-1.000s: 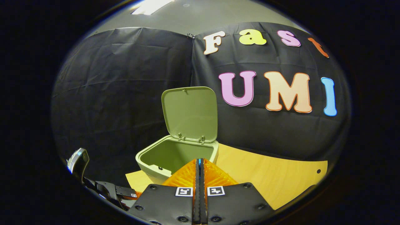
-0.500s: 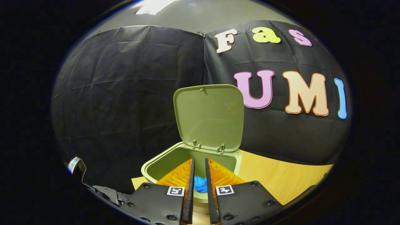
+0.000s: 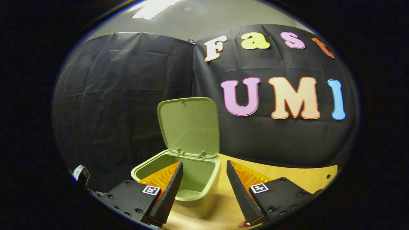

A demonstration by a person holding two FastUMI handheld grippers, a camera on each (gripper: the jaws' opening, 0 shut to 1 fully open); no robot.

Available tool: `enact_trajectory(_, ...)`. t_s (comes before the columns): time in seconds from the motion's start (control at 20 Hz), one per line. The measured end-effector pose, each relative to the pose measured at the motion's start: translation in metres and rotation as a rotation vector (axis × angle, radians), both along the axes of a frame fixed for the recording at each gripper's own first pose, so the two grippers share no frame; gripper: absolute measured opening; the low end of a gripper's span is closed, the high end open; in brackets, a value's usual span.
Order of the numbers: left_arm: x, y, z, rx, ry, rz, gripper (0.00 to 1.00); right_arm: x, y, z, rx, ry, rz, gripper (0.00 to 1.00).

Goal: Press the lid of the desktop garbage bin to open it, pick up the crumpled paper on the desktop and throw it into the bin, then pick up the pop can on the desktop and drop it into the bin, and finally close the garbage bin lid.

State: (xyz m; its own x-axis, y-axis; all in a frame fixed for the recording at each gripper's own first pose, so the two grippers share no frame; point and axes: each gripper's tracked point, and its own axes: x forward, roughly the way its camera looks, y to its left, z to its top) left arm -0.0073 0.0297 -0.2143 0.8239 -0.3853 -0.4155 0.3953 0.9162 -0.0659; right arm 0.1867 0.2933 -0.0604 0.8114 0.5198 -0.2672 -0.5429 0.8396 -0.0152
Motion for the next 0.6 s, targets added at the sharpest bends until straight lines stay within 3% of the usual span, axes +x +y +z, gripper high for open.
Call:
enact_trajectory(0.4,0.020,-0.061,-0.003,-0.015,-0.017,-0.138,0.94,-0.031,-0.160,0.026,0.042,-0.076,-0.377,0.91)
enact_trajectory(0.45,0.026,-0.069,-0.005,-0.012,-0.023,-0.158,0.94,-0.035,-0.177,0.025,0.046,-0.080,-0.423,0.99)
enact_trajectory(0.6,0.041,-0.090,-0.009,0.002,-0.049,-0.199,0.94,-0.062,-0.224,0.014,0.042,-0.049,-0.525,0.94)
